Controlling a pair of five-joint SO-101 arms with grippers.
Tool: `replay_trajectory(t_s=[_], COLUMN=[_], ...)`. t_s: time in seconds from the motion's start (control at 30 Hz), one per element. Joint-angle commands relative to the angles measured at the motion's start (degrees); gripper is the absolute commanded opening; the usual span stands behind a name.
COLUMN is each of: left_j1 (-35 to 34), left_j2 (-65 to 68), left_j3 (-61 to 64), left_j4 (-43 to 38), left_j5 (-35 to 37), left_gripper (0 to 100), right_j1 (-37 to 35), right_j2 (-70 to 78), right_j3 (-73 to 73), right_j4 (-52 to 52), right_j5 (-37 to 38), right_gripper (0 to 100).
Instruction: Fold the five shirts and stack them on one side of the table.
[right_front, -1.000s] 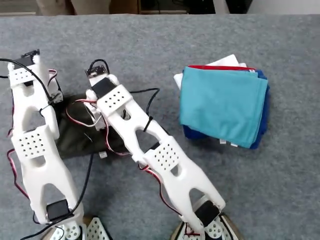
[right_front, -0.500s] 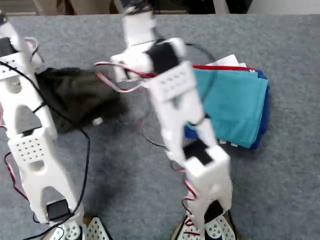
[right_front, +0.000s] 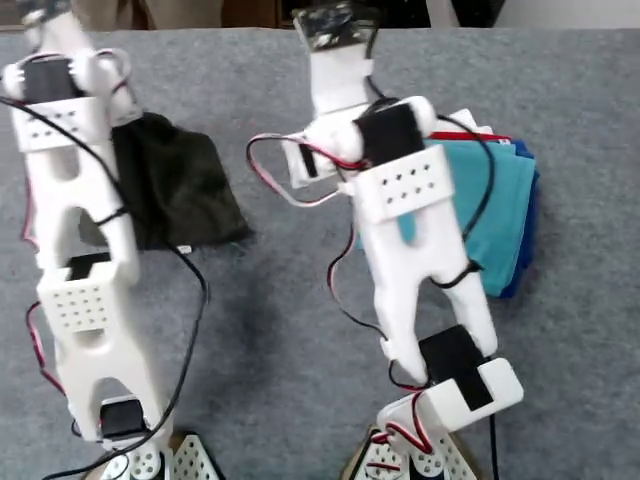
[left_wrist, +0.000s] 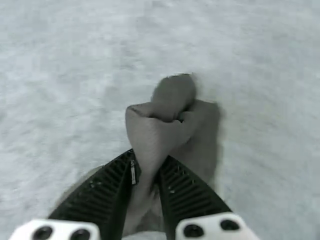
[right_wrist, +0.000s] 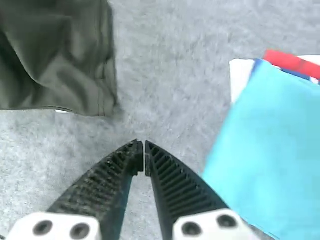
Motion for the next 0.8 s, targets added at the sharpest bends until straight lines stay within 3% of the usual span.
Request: replay_trajectory(t_s=[0.0, 0.07, 0.23, 0.43, 0.57, 0.77], left_j1=[-7.38, -10.55, -13.8, -15.47, -15.21, -14.77], left_j2=[3.03, 6.64, 17.98, 26.95, 27.65, 28.7], left_j3=[0.09, 0.26, -0.26, -0.53, -3.78, -4.57], left_j4=[-2.02, -3.08, -5.19, -8.44, -8.26, -8.35], left_j5=[0.35, 0.18, -9.23, -9.41, -9.58, -9.58], left_gripper=[2, 2, 2, 2, 2, 2], right_j1=[-4.97, -8.22, -14.29, -15.78, -15.78, -15.78], right_j2=[-2.59, -2.59, -2.51, 4.0, 14.9, 34.77], right_j3=[3.56, 5.85, 14.81, 22.9, 20.79, 3.74], right_j4=[-7.65, -12.22, -24.7, -41.58, -47.82, -48.26], right_j5=[0.44, 0.44, -0.79, -15.56, -25.41, -31.74], right_gripper=[0.2, 0.2, 0.6, 24.4, 31.0, 33.2])
